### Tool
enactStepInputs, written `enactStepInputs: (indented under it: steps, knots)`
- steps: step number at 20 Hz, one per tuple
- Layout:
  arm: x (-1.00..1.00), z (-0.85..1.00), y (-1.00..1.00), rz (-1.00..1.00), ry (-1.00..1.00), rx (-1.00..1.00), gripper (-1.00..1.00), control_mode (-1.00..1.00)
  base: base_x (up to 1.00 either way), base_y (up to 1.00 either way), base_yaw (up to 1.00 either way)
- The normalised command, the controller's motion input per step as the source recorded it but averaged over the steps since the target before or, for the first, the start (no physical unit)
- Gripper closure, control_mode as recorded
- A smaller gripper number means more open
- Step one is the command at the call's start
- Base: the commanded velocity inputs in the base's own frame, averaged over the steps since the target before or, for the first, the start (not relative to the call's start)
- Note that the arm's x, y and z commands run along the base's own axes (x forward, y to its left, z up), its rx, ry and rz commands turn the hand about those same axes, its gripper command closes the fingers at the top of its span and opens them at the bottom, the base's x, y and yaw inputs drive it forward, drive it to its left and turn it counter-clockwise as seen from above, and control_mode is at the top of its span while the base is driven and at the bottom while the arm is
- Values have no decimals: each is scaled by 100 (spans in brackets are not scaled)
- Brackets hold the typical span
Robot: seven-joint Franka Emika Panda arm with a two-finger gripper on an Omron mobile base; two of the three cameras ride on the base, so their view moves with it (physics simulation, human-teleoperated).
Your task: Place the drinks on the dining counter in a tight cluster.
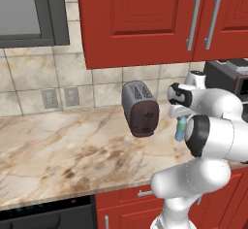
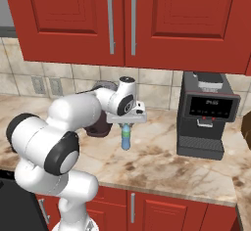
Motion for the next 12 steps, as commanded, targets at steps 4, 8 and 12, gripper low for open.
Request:
enactStepInputs:
  steps: [4, 8, 12]
  knots:
    - [-68, 31, 0, 0, -15, 0, 100, -100, 0, 0, 0]
    - [-73, 59, 1, 0, -19, 0, 100, -100, 0, 0, 0]
    - [-61, 69, 6, 0, -5, 0, 100, -100, 0, 0, 0]
